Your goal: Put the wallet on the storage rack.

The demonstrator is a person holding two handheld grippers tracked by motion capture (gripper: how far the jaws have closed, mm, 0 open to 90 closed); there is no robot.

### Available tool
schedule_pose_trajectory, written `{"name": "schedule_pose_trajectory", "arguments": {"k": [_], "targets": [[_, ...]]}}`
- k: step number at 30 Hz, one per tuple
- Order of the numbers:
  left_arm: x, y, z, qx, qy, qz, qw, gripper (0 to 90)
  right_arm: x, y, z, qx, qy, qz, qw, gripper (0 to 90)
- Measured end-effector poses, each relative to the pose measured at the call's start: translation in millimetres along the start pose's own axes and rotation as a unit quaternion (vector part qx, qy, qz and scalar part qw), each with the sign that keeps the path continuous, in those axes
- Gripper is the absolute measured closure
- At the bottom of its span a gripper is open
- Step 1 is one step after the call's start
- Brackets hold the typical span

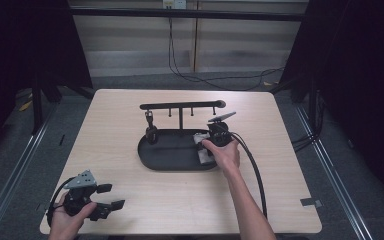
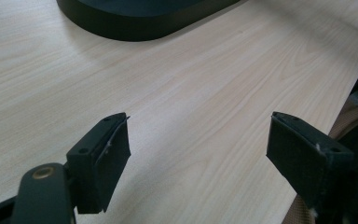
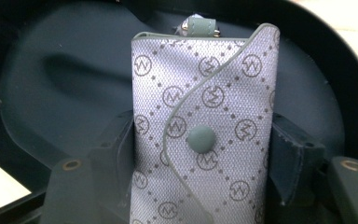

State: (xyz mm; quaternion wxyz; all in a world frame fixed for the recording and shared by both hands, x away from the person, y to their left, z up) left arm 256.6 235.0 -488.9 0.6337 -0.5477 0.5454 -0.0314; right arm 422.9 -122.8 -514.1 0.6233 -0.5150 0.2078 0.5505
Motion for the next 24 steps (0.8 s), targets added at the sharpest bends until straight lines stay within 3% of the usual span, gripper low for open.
{"name": "schedule_pose_trajectory", "arguments": {"k": [6, 14, 17, 24], "targets": [[3.0, 0.0, 0.1, 0.001, -0.002, 0.004, 1.0000, 21.0, 5.9, 2.5, 2.1, 0.007, 0.002, 0.010, 0.9999, 31.7], [2.4, 0.1, 0.7, -0.001, -0.003, 0.002, 1.0000, 21.0, 0.2, 2.1, 1.7, -0.003, 0.000, -0.003, 1.0000, 27.6], [2.0, -0.4, 0.5, 0.000, -0.003, 0.000, 1.0000, 21.0, -3.2, 2.1, 0.9, 0.005, -0.004, -0.013, 0.9999, 25.8], [2.2, -0.4, 2.2, -0.003, -0.002, 0.003, 1.0000, 21.0, -16.5, 6.5, -8.8, -0.011, -0.001, -0.037, 0.9993, 18.1]]}}
Point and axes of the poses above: each handheld gripper's, and its own axes: x roughly forward along the jaws, y roughly out of its underside, z roughly to its left, the point moved 5 cm from there along x, roughly forward along the jaws, and after that the axes turned 4 degrees about -y, right-handed, at the moved point
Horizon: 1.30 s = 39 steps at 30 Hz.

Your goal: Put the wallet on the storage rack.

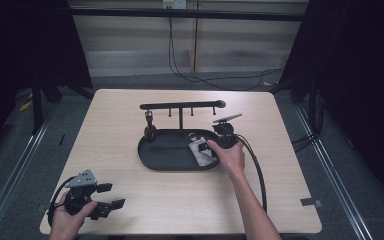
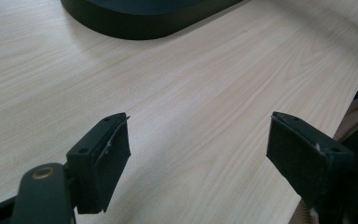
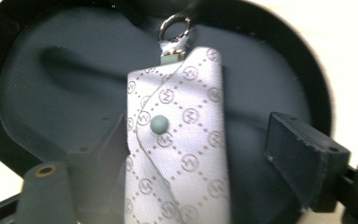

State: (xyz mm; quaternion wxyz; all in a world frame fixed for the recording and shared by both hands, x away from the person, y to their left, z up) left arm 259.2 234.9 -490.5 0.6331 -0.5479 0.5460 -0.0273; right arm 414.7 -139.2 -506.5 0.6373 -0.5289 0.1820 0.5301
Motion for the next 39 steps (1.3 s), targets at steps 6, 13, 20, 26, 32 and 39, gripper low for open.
{"name": "schedule_pose_trajectory", "arguments": {"k": [6, 13, 20, 26, 32, 39], "targets": [[-0.3, -0.3, 1.4, -0.005, -0.001, -0.004, 1.0000, 20.7, -15.3, 3.3, -5.3, -0.019, 0.004, -0.028, 0.9994, 15.1], [-1.7, -1.1, 3.0, -0.009, -0.001, -0.006, 0.9999, 20.5, -35.3, 14.0, -9.5, -0.034, 0.008, -0.040, 0.9986, 15.0], [-1.2, -1.0, 2.6, -0.008, -0.002, -0.007, 0.9999, 20.5, -53.9, 25.5, -11.5, -0.042, 0.015, -0.051, 0.9977, 16.3], [-1.5, -0.7, 2.9, -0.010, -0.005, -0.009, 0.9999, 20.5, -71.0, 38.2, -17.5, -0.049, 0.014, -0.067, 0.9965, 14.6], [-1.6, -0.5, 3.3, -0.010, -0.006, -0.009, 0.9999, 20.5, -86.0, 51.9, -24.1, -0.049, 0.013, -0.080, 0.9955, 14.7], [-2.9, 0.4, 3.9, -0.013, -0.007, -0.011, 0.9998, 20.5, -99.9, 68.2, -31.1, -0.045, 0.018, -0.088, 0.9949, 14.8]]}}
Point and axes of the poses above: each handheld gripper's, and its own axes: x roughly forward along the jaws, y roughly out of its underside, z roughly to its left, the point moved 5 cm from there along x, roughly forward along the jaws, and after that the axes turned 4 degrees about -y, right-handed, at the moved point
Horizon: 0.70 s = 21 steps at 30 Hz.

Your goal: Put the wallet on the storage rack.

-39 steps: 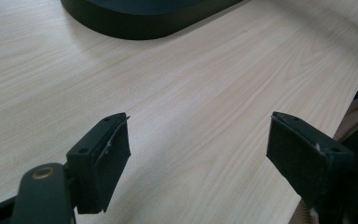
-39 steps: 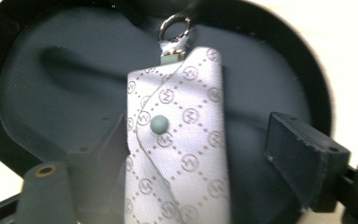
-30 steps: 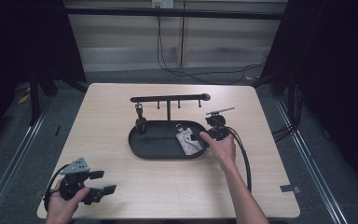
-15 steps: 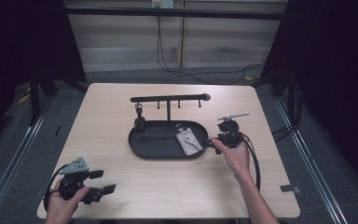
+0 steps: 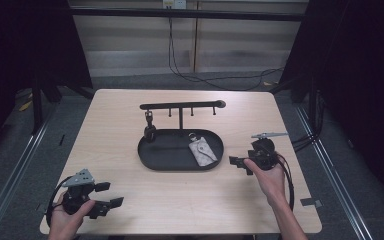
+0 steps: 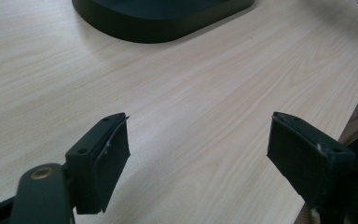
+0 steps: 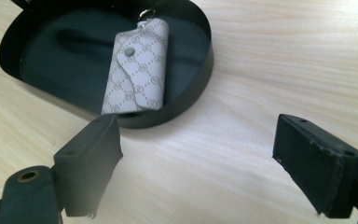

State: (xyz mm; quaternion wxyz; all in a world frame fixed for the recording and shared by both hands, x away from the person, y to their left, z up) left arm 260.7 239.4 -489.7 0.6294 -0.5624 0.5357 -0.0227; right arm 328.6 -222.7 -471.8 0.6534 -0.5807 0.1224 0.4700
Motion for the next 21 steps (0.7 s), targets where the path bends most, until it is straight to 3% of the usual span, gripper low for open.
{"name": "schedule_pose_trajectory", "arguments": {"k": [8, 21], "targets": [[-0.7, 0.5, 0.9, -0.002, 0.000, -0.001, 1.0000, 20.5, -20.2, 14.5, -4.8, -0.003, 0.013, -0.008, 0.9999, 15.1], [0.3, 1.2, 1.9, -0.006, 0.000, 0.001, 1.0000, 20.5, -40.7, 61.9, -15.5, 0.009, 0.025, -0.011, 0.9996, 15.6]]}}
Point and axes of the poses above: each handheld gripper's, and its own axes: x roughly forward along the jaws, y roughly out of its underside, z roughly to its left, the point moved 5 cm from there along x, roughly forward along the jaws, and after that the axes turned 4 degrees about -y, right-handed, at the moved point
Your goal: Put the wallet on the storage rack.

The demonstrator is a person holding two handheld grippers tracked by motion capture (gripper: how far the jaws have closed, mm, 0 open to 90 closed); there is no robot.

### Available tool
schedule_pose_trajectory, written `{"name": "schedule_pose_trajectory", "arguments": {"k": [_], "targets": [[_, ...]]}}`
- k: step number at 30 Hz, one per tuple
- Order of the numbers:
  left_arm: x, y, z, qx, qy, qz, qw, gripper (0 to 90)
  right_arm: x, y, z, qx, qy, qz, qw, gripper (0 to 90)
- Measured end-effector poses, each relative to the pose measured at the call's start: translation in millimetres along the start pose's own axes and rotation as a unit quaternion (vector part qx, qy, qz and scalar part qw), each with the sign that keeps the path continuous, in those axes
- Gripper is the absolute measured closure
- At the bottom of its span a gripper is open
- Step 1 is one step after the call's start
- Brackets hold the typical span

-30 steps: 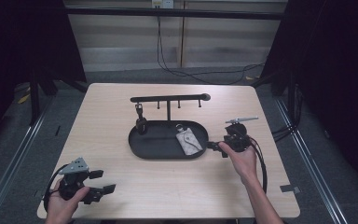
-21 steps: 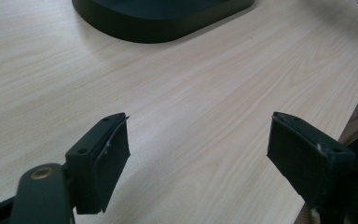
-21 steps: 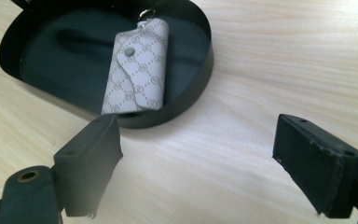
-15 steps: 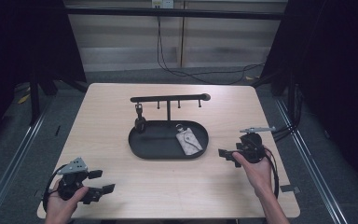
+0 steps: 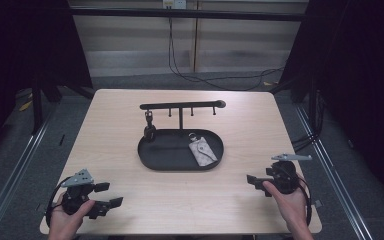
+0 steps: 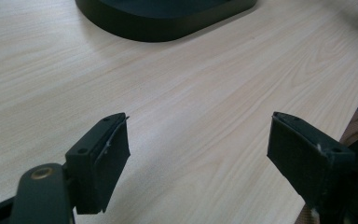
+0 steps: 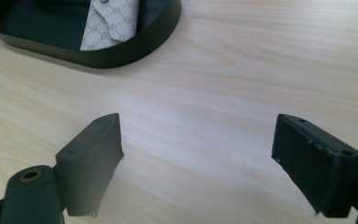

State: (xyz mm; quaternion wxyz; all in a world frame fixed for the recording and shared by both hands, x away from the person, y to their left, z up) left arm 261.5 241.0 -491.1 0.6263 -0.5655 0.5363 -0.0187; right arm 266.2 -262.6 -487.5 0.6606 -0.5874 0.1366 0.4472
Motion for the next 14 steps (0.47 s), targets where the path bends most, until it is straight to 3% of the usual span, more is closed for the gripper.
{"name": "schedule_pose_trajectory", "arguments": {"k": [4, 6, 8, 14], "targets": [[0.9, -0.8, -1.1, -0.005, 0.003, 0.001, 1.0000, 20.5, -4.2, 14.2, -3.1, -0.003, 0.011, -0.001, 0.9999, 15.7], [1.2, -0.7, -2.6, 0.008, -0.006, 0.003, 0.9999, 20.5, -5.5, 20.0, -4.5, -0.001, 0.011, -0.005, 0.9999, 15.7], [1.5, -0.3, -2.5, 0.006, -0.005, 0.003, 1.0000, 20.5, -5.4, 26.0, -5.9, 0.000, 0.010, -0.008, 0.9999, 15.7], [-0.1, -0.8, -0.1, -0.001, 0.002, -0.009, 1.0000, 20.5, 0.8, 37.7, -12.7, -0.009, 0.032, 0.026, 0.9991, 16.6]]}}
Point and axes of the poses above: each handheld gripper's, and its own axes: x roughly forward along the jaws, y roughly out of its underside, z roughly to its left, the point moved 5 cm from there along x, roughly forward along the jaws, and after that the axes turned 4 degrees about -y, right-handed, at the moved point
